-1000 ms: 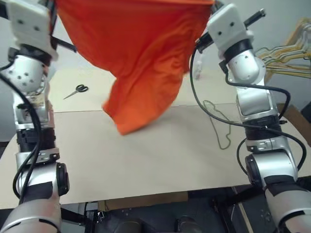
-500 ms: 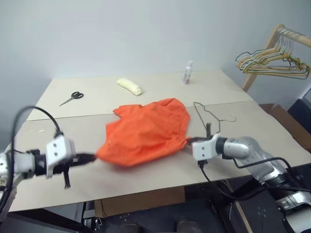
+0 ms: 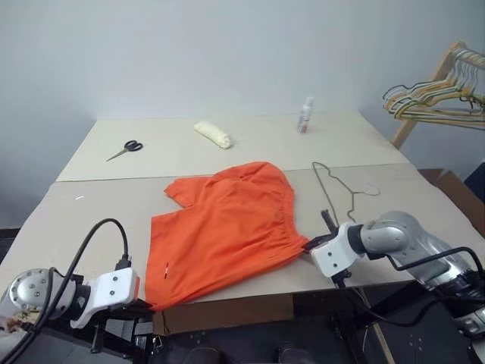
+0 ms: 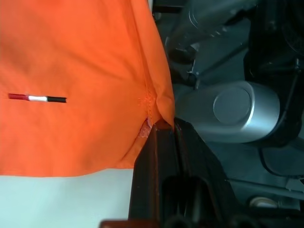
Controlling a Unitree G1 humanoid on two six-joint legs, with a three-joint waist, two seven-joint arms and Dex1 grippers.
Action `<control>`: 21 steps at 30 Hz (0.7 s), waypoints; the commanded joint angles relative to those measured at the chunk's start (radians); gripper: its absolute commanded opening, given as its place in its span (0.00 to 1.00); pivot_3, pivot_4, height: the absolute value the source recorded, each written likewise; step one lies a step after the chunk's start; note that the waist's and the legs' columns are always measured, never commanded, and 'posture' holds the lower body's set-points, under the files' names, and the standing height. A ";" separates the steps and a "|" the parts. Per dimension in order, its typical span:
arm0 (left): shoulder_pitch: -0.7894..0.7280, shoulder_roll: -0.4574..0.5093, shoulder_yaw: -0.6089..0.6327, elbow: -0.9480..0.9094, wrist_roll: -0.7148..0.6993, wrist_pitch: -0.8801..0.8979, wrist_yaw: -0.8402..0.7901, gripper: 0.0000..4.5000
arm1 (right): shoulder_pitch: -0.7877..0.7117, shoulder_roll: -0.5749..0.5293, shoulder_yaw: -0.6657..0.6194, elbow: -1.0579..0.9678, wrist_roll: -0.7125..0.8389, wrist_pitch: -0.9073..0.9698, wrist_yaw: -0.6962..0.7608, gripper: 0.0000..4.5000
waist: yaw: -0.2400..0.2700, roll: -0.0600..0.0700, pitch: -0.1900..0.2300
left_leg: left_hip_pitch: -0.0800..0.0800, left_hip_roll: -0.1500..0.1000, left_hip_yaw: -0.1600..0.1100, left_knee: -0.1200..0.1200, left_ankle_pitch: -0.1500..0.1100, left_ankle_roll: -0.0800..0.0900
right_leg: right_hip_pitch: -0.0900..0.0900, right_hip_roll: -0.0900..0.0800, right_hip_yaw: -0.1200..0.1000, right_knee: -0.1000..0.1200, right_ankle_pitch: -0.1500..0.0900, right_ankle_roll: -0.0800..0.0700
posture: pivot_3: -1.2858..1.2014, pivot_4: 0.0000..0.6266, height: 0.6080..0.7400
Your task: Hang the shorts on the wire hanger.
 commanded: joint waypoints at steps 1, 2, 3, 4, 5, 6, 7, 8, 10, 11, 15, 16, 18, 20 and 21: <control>-0.012 0.008 0.020 0.033 0.025 -0.025 0.000 0.00 | 0.007 -0.016 -0.038 -0.033 0.030 -0.022 0.025 0.00 | 0.001 0.000 0.000 | 0.000 0.000 0.000 0.000 0.000 0.000 | 0.000 0.000 0.000 0.000 0.000 0.000 | 0.57 0.00 1.00; -0.016 0.001 0.023 0.020 -0.004 -0.018 -0.017 0.05 | 0.012 -0.026 -0.036 -0.040 0.033 -0.034 0.040 0.06 | 0.001 0.000 0.000 | 0.000 0.000 0.000 0.000 0.000 0.000 | 0.000 0.000 -0.001 0.000 0.000 0.000 | 0.57 0.00 1.00; -0.017 -0.005 0.028 0.005 -0.034 -0.007 -0.032 0.10 | 0.016 -0.040 -0.035 -0.047 0.043 -0.044 0.062 0.12 | 0.001 0.000 0.000 | 0.000 0.000 0.000 0.000 0.000 0.000 | 0.000 0.000 -0.001 0.000 0.000 0.000 | 0.57 0.00 1.00; -0.017 -0.009 0.032 -0.004 -0.055 0.001 -0.042 0.14 | 0.019 -0.049 -0.035 -0.052 0.050 -0.050 0.078 0.16 | 0.001 0.000 0.000 | 0.000 0.000 0.000 0.000 0.000 0.000 | 0.000 0.000 -0.001 0.000 0.000 0.000 | 0.57 0.00 1.00; -0.015 -0.010 0.035 -0.013 -0.065 0.003 -0.048 0.21 | 0.023 -0.052 -0.043 -0.055 0.049 -0.057 0.074 0.23 | 0.001 0.000 0.000 | 0.000 0.000 0.000 0.000 0.000 0.000 | 0.000 0.000 -0.001 0.000 0.000 0.000 | 0.57 0.00 1.00; -0.011 -0.009 0.036 -0.016 -0.064 0.004 -0.050 0.29 | 0.026 -0.050 -0.049 -0.060 0.048 -0.046 0.069 0.32 | 0.001 0.000 0.000 | 0.000 0.000 0.000 0.000 0.000 0.000 | 0.000 -0.001 -0.001 -0.001 0.000 0.000 | 0.57 0.00 1.00; -0.009 -0.005 0.034 -0.016 -0.058 0.002 -0.052 0.36 | 0.028 -0.053 -0.052 -0.062 0.055 -0.040 0.074 0.40 | 0.001 0.000 0.000 | -0.001 0.000 0.000 0.000 0.000 0.000 | 0.000 -0.001 -0.001 -0.001 0.000 0.000 | 0.57 0.00 1.00; -0.007 -0.003 0.034 -0.015 -0.054 -0.001 -0.054 0.43 | 0.030 -0.055 -0.054 -0.066 0.061 -0.034 0.081 0.47 | 0.001 0.000 0.000 | -0.001 0.000 0.000 0.000 0.000 0.000 | 0.000 -0.001 -0.001 -0.001 0.000 0.000 | 0.57 0.00 1.00; -0.009 -0.006 0.045 -0.009 -0.053 -0.020 -0.059 0.58 | 0.040 -0.061 -0.079 -0.067 0.088 -0.017 0.082 0.64 | 0.001 0.000 0.000 | 0.000 0.000 0.000 0.000 0.000 0.000 | 0.000 0.000 -0.001 -0.001 0.000 0.000 | 0.57 0.00 1.00; -0.010 -0.008 0.053 -0.006 -0.055 -0.029 -0.062 0.66 | 0.044 -0.057 -0.094 -0.066 0.096 -0.011 0.074 0.72 | 0.002 0.000 0.000 | 0.000 0.000 0.000 0.000 0.000 0.000 | 0.000 0.000 -0.001 0.000 0.000 0.000 | 0.57 0.00 1.00; -0.058 -0.060 0.163 -0.010 -0.191 0.008 -0.062 0.96 | 0.061 -0.055 -0.228 -0.103 0.266 0.220 0.070 0.97 | 0.006 0.000 0.001 | -0.001 0.001 -0.001 0.000 0.000 0.000 | 0.000 -0.001 -0.001 -0.001 0.000 0.000 | 0.57 0.00 1.00; -0.086 -0.085 0.187 -0.014 -0.232 0.024 -0.045 0.99 | 0.060 -0.043 -0.270 -0.106 0.296 0.318 0.043 0.97 | 0.009 0.000 0.001 | -0.001 0.001 -0.001 0.000 0.000 0.000 | 0.000 -0.001 -0.001 -0.001 0.000 0.000 | 0.57 0.00 1.00; -0.132 -0.116 0.209 -0.024 -0.292 0.053 -0.030 0.99 | 0.049 -0.011 -0.323 -0.107 0.311 0.485 -0.025 0.97 | 0.015 0.000 0.001 | -0.001 0.001 -0.002 0.001 0.000 0.000 | 0.000 -0.001 -0.002 -0.001 0.000 0.000 | 0.57 0.00 1.00; -0.186 -0.148 0.204 -0.037 -0.328 0.059 -0.013 0.99 | 0.013 0.053 -0.361 -0.084 0.312 0.700 -0.129 0.97 | 0.016 0.000 0.000 | -0.001 0.001 -0.002 0.001 0.000 0.000 | 0.000 0.000 -0.002 -0.001 0.000 0.000 | 0.57 0.00 1.00; -0.215 -0.165 0.194 -0.042 -0.340 0.067 0.004 0.99 | -0.010 0.090 -0.376 -0.075 0.318 0.816 -0.175 0.97 | 0.016 0.000 0.000 | -0.001 0.001 -0.002 0.001 0.000 0.000 | 0.000 0.000 -0.002 -0.001 0.000 -0.001 | 0.57 0.00 1.00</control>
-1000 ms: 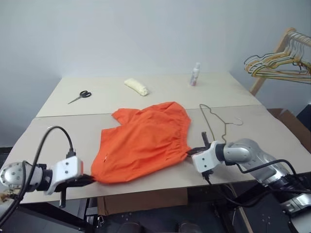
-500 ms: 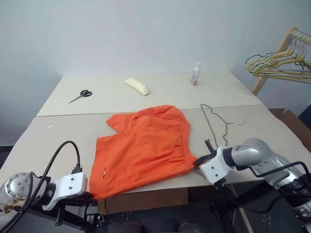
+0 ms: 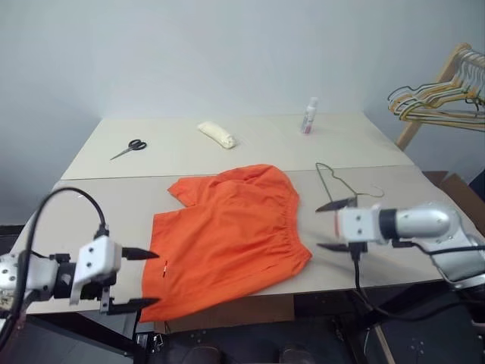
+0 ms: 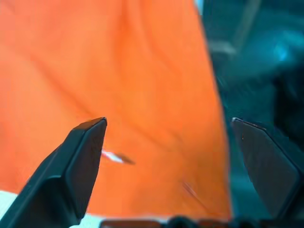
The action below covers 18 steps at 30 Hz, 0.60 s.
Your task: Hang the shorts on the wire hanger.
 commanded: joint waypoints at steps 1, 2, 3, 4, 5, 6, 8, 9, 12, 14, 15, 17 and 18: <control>-0.088 -0.040 -0.007 -0.046 -0.066 0.020 0.045 0.99 | -0.078 0.098 -0.070 0.026 0.025 0.359 -0.168 0.97 | 0.000 0.000 0.000 | 0.000 0.000 0.000 0.000 0.000 0.000 | 0.000 0.000 0.000 0.000 0.000 0.000 | 0.57 0.00 1.00; -0.118 -0.059 -0.025 -0.051 -0.068 0.023 0.062 0.99 | -0.106 0.143 -0.084 0.051 0.026 0.458 -0.223 0.97 | 0.000 0.000 0.000 | 0.000 0.000 0.000 0.000 0.000 0.000 | 0.000 0.000 0.000 0.000 0.000 -0.001 | 0.57 0.00 1.00; -0.150 -0.079 -0.041 -0.052 -0.071 0.028 0.081 0.99 | -0.134 0.190 -0.104 0.080 0.032 0.543 -0.275 0.97 | 0.000 0.000 0.000 | -0.001 -0.001 0.000 0.000 0.000 0.000 | -0.001 0.000 0.000 0.000 0.001 -0.001 | 0.56 0.00 1.00; -0.187 -0.100 -0.058 -0.052 -0.084 0.041 0.101 0.99 | -0.156 0.234 -0.122 0.115 0.034 0.594 -0.325 0.97 | 0.000 0.001 0.000 | -0.001 -0.001 0.000 0.000 0.000 -0.001 | -0.001 0.000 0.000 0.000 0.001 -0.001 | 0.56 0.00 1.00; -0.220 -0.120 -0.071 -0.049 -0.096 0.049 0.111 0.99 | -0.175 0.270 -0.131 0.148 0.030 0.631 -0.366 0.97 | 0.000 0.001 0.000 | -0.001 -0.001 0.000 0.000 0.000 -0.001 | -0.001 0.000 0.000 0.000 0.001 -0.001 | 0.56 0.00 1.00; -0.253 -0.140 -0.083 -0.048 -0.113 0.060 0.118 0.99 | -0.193 0.302 -0.137 0.190 0.026 0.658 -0.398 0.97 | -0.001 0.001 0.000 | -0.001 -0.001 -0.001 0.000 0.001 -0.001 | -0.001 0.000 0.000 0.000 0.001 -0.001 | 0.56 0.00 1.00; -0.307 -0.170 -0.108 -0.047 -0.131 0.075 0.132 0.99 | -0.227 0.351 -0.132 0.283 0.006 0.654 -0.462 0.97 | -0.001 0.001 0.000 | -0.002 -0.002 -0.001 -0.001 0.001 -0.003 | -0.003 0.000 0.000 0.001 0.002 -0.002 | 0.55 0.00 1.00; -0.326 -0.179 -0.120 -0.045 -0.131 0.080 0.133 0.99 | -0.244 0.373 -0.136 0.331 0.003 0.645 -0.486 0.97 | -0.002 0.001 -0.001 | -0.003 -0.003 -0.001 -0.001 0.001 -0.004 | -0.003 -0.001 0.000 0.000 0.002 -0.002 | 0.56 0.00 1.00; -0.355 -0.181 -0.149 -0.039 -0.115 0.077 0.117 0.99 | -0.292 0.411 -0.160 0.471 0.007 0.597 -0.544 0.97 | -0.014 0.001 -0.001 | -0.003 -0.004 0.000 -0.001 0.002 -0.005 | -0.004 -0.001 0.001 0.000 0.002 -0.002 | 0.56 0.00 1.00; -0.364 -0.179 -0.161 -0.036 -0.108 0.076 0.113 0.99 | -0.323 0.420 -0.181 0.567 0.021 0.564 -0.561 0.97 | -0.024 0.001 -0.001 | -0.003 -0.004 0.000 -0.001 0.002 -0.005 | -0.004 -0.001 0.001 0.000 0.002 -0.002 | 0.56 0.00 1.00; -0.366 -0.177 -0.165 -0.035 -0.103 0.074 0.112 0.99 | -0.334 0.420 -0.185 0.603 0.026 0.550 -0.560 0.97 | -0.027 0.002 -0.001 | -0.003 -0.004 0.000 -0.001 0.002 -0.005 | -0.004 -0.001 0.002 0.000 0.002 -0.002 | 0.56 0.00 1.00; -0.363 -0.174 -0.171 -0.034 -0.095 0.070 0.109 0.99 | -0.350 0.418 -0.187 0.663 0.028 0.539 -0.560 0.97 | -0.031 0.002 -0.001 | -0.003 -0.004 0.000 -0.002 0.002 -0.004 | -0.004 0.000 0.002 0.000 0.002 -0.002 | 0.56 0.00 1.00; -0.361 -0.174 -0.171 -0.034 -0.093 0.068 0.108 0.99 | -0.354 0.419 -0.195 0.684 0.038 0.534 -0.550 0.97 | -0.034 0.002 -0.001 | -0.003 -0.004 -0.001 -0.002 0.002 -0.004 | -0.004 0.000 0.002 0.000 0.002 -0.002 | 0.56 0.00 1.00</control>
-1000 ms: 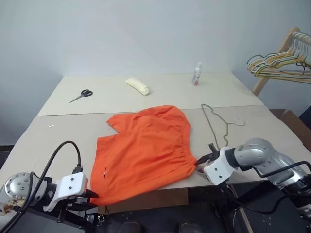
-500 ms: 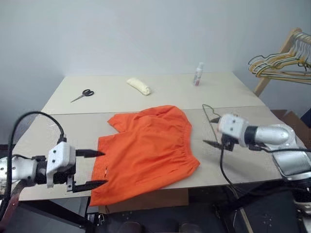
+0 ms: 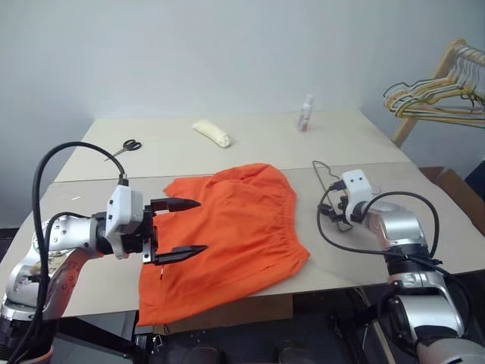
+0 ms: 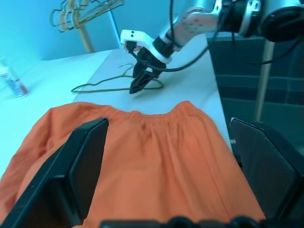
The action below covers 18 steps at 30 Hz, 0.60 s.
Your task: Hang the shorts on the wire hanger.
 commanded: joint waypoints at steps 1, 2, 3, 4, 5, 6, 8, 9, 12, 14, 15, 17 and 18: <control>-0.011 0.007 -0.003 -0.006 0.011 -0.014 -0.007 0.99 | -0.039 -0.013 -0.034 0.053 0.027 -0.042 0.026 0.97 | -0.005 0.000 0.000 | 0.000 0.000 0.000 0.000 0.000 0.000 | 0.000 0.000 0.000 0.000 0.000 0.000 | 0.56 0.00 1.00; -0.006 0.006 -0.003 -0.007 0.017 -0.017 -0.008 0.99 | -0.035 -0.019 -0.026 0.059 0.025 -0.052 0.042 0.97 | -0.008 0.000 0.000 | 0.000 0.000 0.000 0.000 0.000 0.000 | 0.000 0.000 0.000 0.000 0.000 0.000 | 0.56 0.00 1.00; -0.002 0.006 -0.004 -0.007 0.021 -0.020 -0.009 0.99 | -0.028 -0.023 -0.017 0.059 0.018 -0.073 0.053 0.97 | -0.011 0.000 0.000 | 0.000 0.001 0.000 0.000 0.000 0.000 | 0.000 0.000 0.000 0.000 0.000 0.000 | 0.56 0.00 1.00; 0.002 0.005 -0.003 -0.010 0.021 -0.020 -0.010 0.99 | -0.021 -0.025 -0.013 0.054 0.019 -0.084 0.070 0.97 | -0.014 0.000 0.000 | 0.000 0.001 0.000 0.000 0.000 0.000 | 0.000 0.000 0.000 0.001 0.000 0.000 | 0.56 0.00 1.00; 0.005 0.005 -0.002 -0.012 0.021 -0.019 -0.011 0.99 | -0.018 -0.025 -0.014 0.049 0.023 -0.090 0.083 0.97 | -0.017 0.001 0.000 | 0.000 0.001 0.000 0.000 0.000 0.000 | 0.000 0.000 0.000 0.001 0.000 0.000 | 0.56 0.00 1.00; 0.007 0.003 -0.002 -0.014 0.022 -0.021 -0.010 0.99 | -0.013 -0.024 -0.016 0.042 0.027 -0.097 0.096 0.97 | -0.020 0.001 0.000 | 0.000 0.001 0.000 0.000 0.000 0.000 | 0.000 0.000 0.000 0.001 0.000 0.000 | 0.56 0.00 1.00; 0.009 0.000 -0.006 -0.019 0.026 -0.021 -0.006 0.99 | -0.010 -0.025 -0.001 0.036 0.028 -0.071 0.128 0.97 | -0.024 0.001 0.000 | 0.000 0.001 0.000 0.000 0.000 0.000 | 0.000 0.000 0.000 0.001 0.000 0.000 | 0.56 0.00 1.00; 0.009 -0.002 -0.008 -0.020 0.029 -0.021 -0.004 0.99 | -0.009 -0.024 0.003 0.035 0.031 -0.053 0.140 0.97 | -0.024 0.001 0.000 | 0.000 0.001 0.000 0.000 0.000 0.000 | 0.000 0.000 0.000 0.001 0.000 0.000 | 0.56 0.00 1.00; 0.009 -0.003 -0.017 -0.018 0.037 -0.022 -0.005 0.99 | -0.014 -0.014 0.011 0.053 0.022 -0.009 0.119 0.97 | -0.024 0.001 0.000 | 0.000 0.001 0.000 0.000 0.000 0.000 | 0.000 0.000 0.000 0.001 0.000 0.000 | 0.56 0.00 1.00; 0.012 -0.003 -0.018 -0.018 0.041 -0.024 -0.008 0.99 | -0.009 -0.012 0.024 0.052 0.013 0.012 0.113 0.97 | -0.024 0.001 0.000 | 0.000 0.001 0.000 0.000 0.000 0.000 | 0.000 0.000 0.000 0.001 0.000 0.000 | 0.56 0.00 1.00; 0.013 -0.004 -0.018 -0.018 0.043 -0.025 -0.009 0.99 | -0.005 -0.011 0.030 0.050 0.012 0.021 0.114 0.97 | -0.024 0.001 0.000 | 0.000 0.001 0.000 0.000 0.000 0.000 | 0.000 0.000 0.000 0.001 0.000 0.000 | 0.56 0.00 1.00; 0.010 -0.006 -0.020 -0.016 0.047 -0.024 -0.008 0.99 | 0.001 -0.006 0.045 0.044 0.008 0.055 0.113 0.97 | -0.024 0.001 0.000 | 0.001 0.001 0.000 0.000 0.000 0.000 | 0.001 0.000 0.000 0.001 0.000 0.000 | 0.56 0.00 1.00; 0.008 -0.008 -0.023 -0.015 0.050 -0.024 -0.008 0.99 | 0.004 -0.003 0.051 0.045 0.003 0.069 0.106 0.97 | -0.023 0.001 0.000 | 0.001 0.001 0.000 0.000 0.000 0.000 | 0.001 0.000 0.000 0.001 0.000 0.000 | 0.56 0.00 1.00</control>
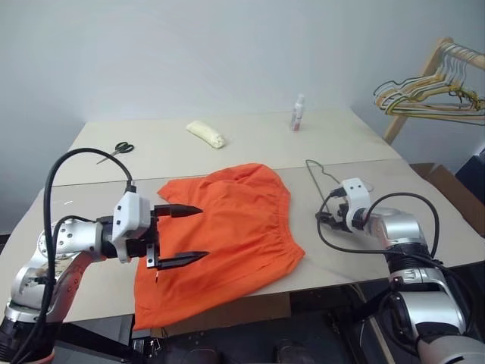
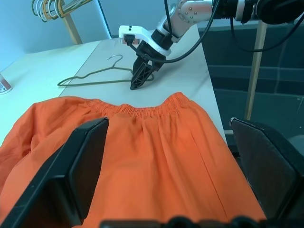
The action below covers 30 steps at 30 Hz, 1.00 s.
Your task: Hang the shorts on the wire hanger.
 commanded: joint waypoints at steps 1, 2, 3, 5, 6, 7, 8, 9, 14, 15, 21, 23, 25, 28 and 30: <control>-0.012 -0.004 -0.003 -0.013 0.001 -0.019 0.003 1.00 | 0.003 0.011 0.024 -0.018 -0.006 0.070 -0.012 0.89 | 0.000 0.000 0.000 | 0.000 0.000 0.000 0.000 0.000 0.000 | 0.000 0.000 0.000 0.000 0.000 0.000 | 0.56 0.00 1.00; -0.016 -0.006 -0.006 -0.013 0.000 -0.016 0.004 1.00 | 0.005 0.014 0.031 -0.021 -0.009 0.088 -0.016 0.87 | 0.000 0.000 0.000 | 0.000 0.000 0.000 0.000 0.000 0.000 | 0.001 0.000 0.000 0.000 0.000 0.000 | 0.56 0.00 1.00; -0.019 -0.009 -0.007 -0.012 -0.001 -0.016 0.003 1.00 | 0.006 0.017 0.034 -0.023 -0.010 0.107 -0.020 0.80 | 0.000 0.000 -0.001 | 0.000 0.000 0.000 0.000 0.000 0.000 | 0.001 0.000 0.000 0.000 0.000 0.000 | 0.55 0.00 1.00; -0.024 -0.013 -0.010 -0.010 -0.003 -0.017 0.001 1.00 | 0.011 0.023 0.039 -0.024 -0.014 0.131 -0.031 0.65 | 0.000 -0.001 -0.002 | 0.001 0.000 0.000 0.000 0.000 0.000 | 0.001 0.000 0.000 0.000 0.000 0.000 | 0.55 0.00 1.00; -0.025 -0.015 -0.012 -0.008 -0.002 -0.019 -0.001 1.00 | 0.014 0.026 0.038 -0.021 -0.014 0.140 -0.039 0.58 | 0.000 -0.002 -0.003 | 0.001 0.001 -0.001 0.000 0.000 0.000 | 0.002 0.000 0.000 0.000 0.000 0.000 | 0.55 0.00 1.00; -0.027 -0.016 -0.013 -0.007 -0.001 -0.020 -0.001 1.00 | 0.015 0.028 0.037 -0.020 -0.014 0.146 -0.045 0.50 | 0.000 -0.002 -0.004 | 0.001 0.001 -0.001 0.000 0.000 0.000 | 0.002 0.000 -0.001 0.000 0.000 0.000 | 0.55 0.00 1.00; -0.028 -0.018 -0.015 -0.006 0.000 -0.020 -0.001 1.00 | 0.017 0.028 0.037 -0.019 -0.015 0.149 -0.048 0.44 | 0.000 -0.002 -0.005 | 0.002 0.001 -0.001 0.000 0.000 0.000 | 0.002 0.000 -0.001 0.000 0.000 0.000 | 0.55 0.00 1.00; -0.028 -0.019 -0.016 -0.005 0.001 -0.022 -0.002 1.00 | 0.019 0.027 0.042 -0.018 -0.016 0.151 -0.048 0.34 | 0.000 -0.003 -0.006 | 0.002 0.001 -0.001 0.000 0.000 0.000 | 0.002 0.000 -0.001 0.000 0.000 0.000 | 0.55 0.00 1.00; -0.031 -0.024 -0.020 0.001 0.009 -0.031 -0.003 1.00 | 0.031 0.022 0.055 -0.014 -0.030 0.155 -0.058 0.00 | -0.001 -0.005 -0.008 | 0.003 0.001 -0.001 0.000 0.000 0.000 | 0.003 0.001 -0.001 0.000 0.000 0.000 | 0.55 0.00 1.00; -0.033 -0.025 -0.022 0.006 0.013 -0.036 -0.004 1.00 | 0.029 0.023 0.044 -0.012 -0.030 0.149 -0.070 0.00 | 0.000 -0.005 -0.009 | 0.003 0.001 -0.001 0.000 0.000 0.000 | 0.003 0.001 -0.001 0.000 0.000 0.000 | 0.55 0.00 1.00; -0.102 -0.094 -0.033 0.050 0.012 -0.010 0.091 1.00 | 0.022 0.035 -0.062 -0.093 0.003 0.107 -0.163 0.00 | 0.003 -0.006 -0.009 | 0.004 0.000 -0.001 0.000 0.000 0.000 | 0.005 0.000 -0.001 0.000 0.000 0.001 | 0.55 0.00 1.00; -0.144 -0.140 -0.036 0.074 0.000 0.031 0.160 1.00 | 0.033 0.049 -0.115 -0.190 0.022 0.103 -0.206 0.00 | 0.004 -0.005 -0.009 | 0.003 0.000 -0.002 0.001 0.000 0.000 | 0.005 0.000 -0.001 0.000 0.001 0.001 | 0.54 0.00 1.00; -0.185 -0.199 -0.037 0.093 -0.022 0.084 0.240 1.00 | 0.038 0.072 -0.193 -0.301 0.064 0.147 -0.246 0.00 | 0.001 -0.003 -0.008 | 0.001 -0.001 -0.003 0.001 0.000 0.000 | 0.003 -0.001 -0.001 0.000 0.001 0.001 | 0.54 0.00 1.00; -0.241 -0.280 -0.012 0.118 -0.115 0.211 0.347 1.00 | 0.040 0.105 -0.295 -0.464 0.155 0.241 -0.264 0.00 | -0.001 -0.001 -0.007 | -0.003 -0.001 -0.002 0.001 0.000 0.000 | -0.002 -0.001 0.000 0.001 0.001 0.002 | 0.53 0.00 1.00; -0.290 -0.335 0.010 0.146 -0.193 0.304 0.428 1.00 | 0.062 0.118 -0.310 -0.597 0.210 0.263 -0.243 0.00 | -0.003 -0.001 -0.007 | -0.009 -0.001 -0.002 0.001 0.000 -0.001 | -0.009 -0.001 0.001 0.002 0.002 0.002 | 0.53 0.00 1.00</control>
